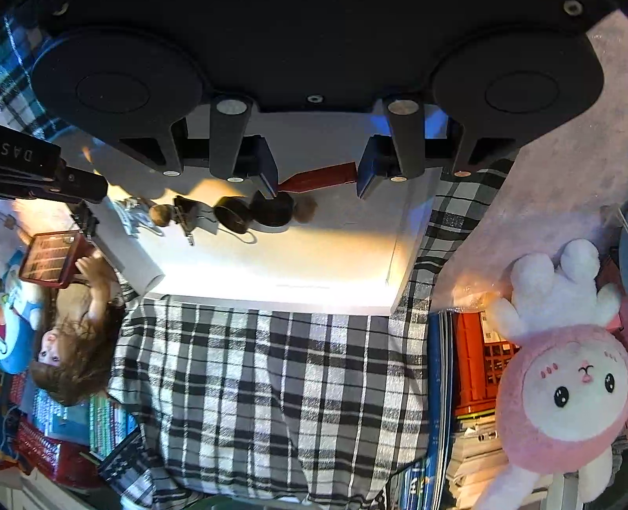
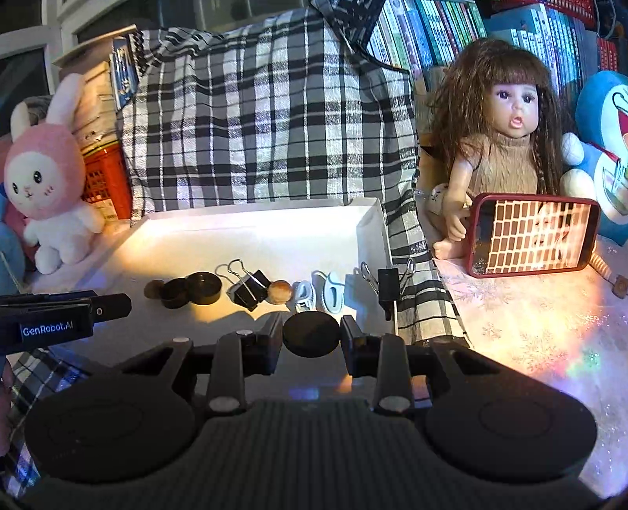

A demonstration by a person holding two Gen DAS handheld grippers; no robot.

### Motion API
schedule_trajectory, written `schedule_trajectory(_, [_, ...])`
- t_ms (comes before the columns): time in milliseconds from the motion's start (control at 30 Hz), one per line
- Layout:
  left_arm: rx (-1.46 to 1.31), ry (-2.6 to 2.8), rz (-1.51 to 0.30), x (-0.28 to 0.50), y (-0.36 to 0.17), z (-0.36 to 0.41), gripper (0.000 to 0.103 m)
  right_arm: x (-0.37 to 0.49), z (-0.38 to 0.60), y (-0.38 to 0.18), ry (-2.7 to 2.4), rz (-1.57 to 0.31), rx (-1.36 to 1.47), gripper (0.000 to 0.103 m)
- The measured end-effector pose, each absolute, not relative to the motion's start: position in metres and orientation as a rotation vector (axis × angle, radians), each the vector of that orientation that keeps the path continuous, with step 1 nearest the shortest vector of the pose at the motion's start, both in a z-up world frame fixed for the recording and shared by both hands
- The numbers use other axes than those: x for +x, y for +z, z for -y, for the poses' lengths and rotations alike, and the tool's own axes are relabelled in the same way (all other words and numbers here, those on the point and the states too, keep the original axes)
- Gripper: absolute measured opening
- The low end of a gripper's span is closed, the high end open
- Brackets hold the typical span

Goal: Organize rigid objects
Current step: 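Carry the red stick and black disc into the white box and open both tools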

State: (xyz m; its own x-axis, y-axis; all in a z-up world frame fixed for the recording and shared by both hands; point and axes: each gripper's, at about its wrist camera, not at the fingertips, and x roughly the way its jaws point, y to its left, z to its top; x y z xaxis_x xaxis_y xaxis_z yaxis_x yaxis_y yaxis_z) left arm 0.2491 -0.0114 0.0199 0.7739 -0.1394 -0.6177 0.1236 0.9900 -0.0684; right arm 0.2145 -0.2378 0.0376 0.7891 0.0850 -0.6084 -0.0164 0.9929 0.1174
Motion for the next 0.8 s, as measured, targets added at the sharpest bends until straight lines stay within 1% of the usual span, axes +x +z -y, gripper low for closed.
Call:
schedule_trajectory(300, [-0.017,-0.135,-0.7,0.265,0.005,0.013,0.042,0.228,0.24,0.027,0.045,-0.691,0.122,0.037])
schedule_trajectory(800, [0.018,-0.143,-0.697,0.27,0.0,0.02,0.042,0.238,0.238,0.022,0.056,-0.726,0.116,0.037])
